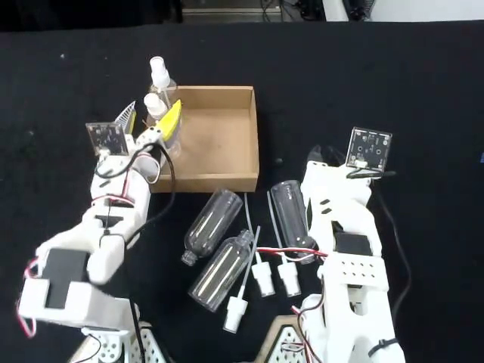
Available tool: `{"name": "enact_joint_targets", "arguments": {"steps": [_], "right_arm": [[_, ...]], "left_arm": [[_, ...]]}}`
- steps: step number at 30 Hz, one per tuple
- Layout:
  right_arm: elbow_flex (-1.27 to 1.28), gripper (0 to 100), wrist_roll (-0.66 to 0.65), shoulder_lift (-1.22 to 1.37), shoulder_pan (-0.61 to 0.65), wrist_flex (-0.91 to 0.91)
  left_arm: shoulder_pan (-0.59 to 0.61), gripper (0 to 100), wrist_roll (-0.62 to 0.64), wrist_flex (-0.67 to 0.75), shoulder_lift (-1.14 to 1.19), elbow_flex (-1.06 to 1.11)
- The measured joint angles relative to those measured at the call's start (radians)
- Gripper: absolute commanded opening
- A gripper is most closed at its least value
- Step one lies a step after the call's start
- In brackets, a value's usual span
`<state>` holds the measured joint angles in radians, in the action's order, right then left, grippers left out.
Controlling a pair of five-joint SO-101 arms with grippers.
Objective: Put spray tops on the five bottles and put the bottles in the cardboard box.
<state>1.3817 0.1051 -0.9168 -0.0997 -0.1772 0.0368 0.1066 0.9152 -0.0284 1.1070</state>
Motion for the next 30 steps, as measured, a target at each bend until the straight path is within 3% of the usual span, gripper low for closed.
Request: {"name": "enact_joint_targets", "arguments": {"steps": [11,30], "right_arm": [[0.000,4.7,0.000,0.000,0.000,0.000],[0.000,4.7,0.000,0.000,0.000,0.000]], "left_arm": [[-0.009,30,0.000,-0.427,-0.293,-0.026],[-0.014,30,0.000,-1.353,-0.523,-0.494]]}}
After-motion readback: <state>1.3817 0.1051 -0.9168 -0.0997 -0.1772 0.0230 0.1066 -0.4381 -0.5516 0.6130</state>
